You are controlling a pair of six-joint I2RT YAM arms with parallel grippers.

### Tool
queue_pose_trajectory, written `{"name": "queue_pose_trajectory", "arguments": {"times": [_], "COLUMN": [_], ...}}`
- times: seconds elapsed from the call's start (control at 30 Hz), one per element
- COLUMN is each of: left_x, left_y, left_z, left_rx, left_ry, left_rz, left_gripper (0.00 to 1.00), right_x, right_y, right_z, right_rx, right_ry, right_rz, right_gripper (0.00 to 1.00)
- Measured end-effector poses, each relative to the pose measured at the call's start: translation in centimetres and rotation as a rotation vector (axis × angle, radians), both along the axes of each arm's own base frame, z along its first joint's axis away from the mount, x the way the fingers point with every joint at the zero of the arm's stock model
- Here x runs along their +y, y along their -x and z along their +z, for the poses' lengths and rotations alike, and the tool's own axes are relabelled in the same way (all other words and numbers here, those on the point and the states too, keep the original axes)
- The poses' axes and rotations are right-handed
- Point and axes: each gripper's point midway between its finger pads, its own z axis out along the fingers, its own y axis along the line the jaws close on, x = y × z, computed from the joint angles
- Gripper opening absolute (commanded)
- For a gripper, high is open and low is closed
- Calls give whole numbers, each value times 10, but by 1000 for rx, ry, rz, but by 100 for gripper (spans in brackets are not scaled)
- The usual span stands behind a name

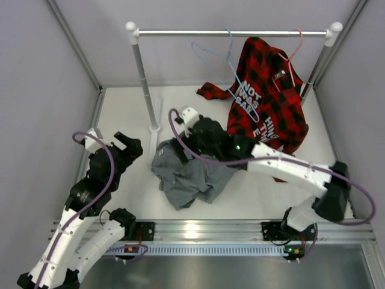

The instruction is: Place the shirt on the hanger

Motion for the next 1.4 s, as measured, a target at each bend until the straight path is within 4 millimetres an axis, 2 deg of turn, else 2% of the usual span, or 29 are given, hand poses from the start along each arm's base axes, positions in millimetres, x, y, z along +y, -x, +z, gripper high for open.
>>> {"name": "queue_pose_trajectory", "arguments": {"times": [0.07, 0.13, 0.2, 0.3, 0.4, 0.47, 0.5, 0.57, 0.6, 0.63, 0.67, 0.77, 0.87, 0.93, 1.1, 1.2, 1.27, 1.33, 1.37, 1.4], "left_x": [10, 15, 19, 24, 25, 20, 18, 11, 8, 5, 2, -8, -22, -38, -84, -100, -106, -112, -115, -117], "left_y": [12, 20, 28, 37, 43, 46, 46, 49, 49, 50, 51, 54, 55, 53, 39, 30, 24, 19, 17, 15], "left_z": [-16, -28, -36, -40, -46, -49, -50, -52, -54, -55, -58, -68, -80, -89, -116, -131, -135, -138, -141, -146], "left_rx": [29, 56, 81, 99, 125, 141, 147, 160, 166, 171, 180, 213, 247, 274, 353, 404, 410, 404, 407, 414], "left_ry": [-5, -14, -28, -47, -69, -68, -66, -55, -48, -42, -37, -15, 27, 75, 205, 245, 262, 277, 285, 295], "left_rz": [29, 37, 40, 35, 18, -14, -31, -68, -86, -99, -115, -164, -217, -266, -396, -418, -416, -417, -417, -414], "left_gripper": [94, 94, 94, 94, 94, 94, 94, 94, 94, 93, 92, 90, 88, 86, 85, 85, 84, 84, 72, 66], "right_x": [26, 48, 74, 95, 98, 91, 90, 87, 86, 85, 85, 84, 65, 49, 15, -1, -8, -13, -14, -15], "right_y": [-35, -67, -99, -130, -142, -142, -141, -141, -141, -141, -142, -146, -143, -140, -129, -123, -121, -119, -118, -117], "right_z": [-4, -21, -41, -85, -137, -171, -182, -200, -205, -207, -207, -196, -172, -142, -50, -13, -4, -4, -7, -10], "right_rx": [-1, 17, 24, 66, 125, 176, 191, 212, 216, 214, 214, 186, 158, 132, 32, -14, -25, -23, -18, -12], "right_ry": [36, 97, 135, 214, 293, 359, 378, 414, 422, 431, 431, 406, 391, 352, 160, 72, 47, 41, 44, 48], "right_rz": [43, 85, 124, 164, 203, 226, 238, 260, 264, 268, 265, 228, 141, 61, -97, -155, -178, -193, -197, -201], "right_gripper": [93, 91, 85, 84, 83, 72, 64, 34, 13, 9, 1, 0, 0, 0, 0, 0, 0, 0, 0, 0]}}
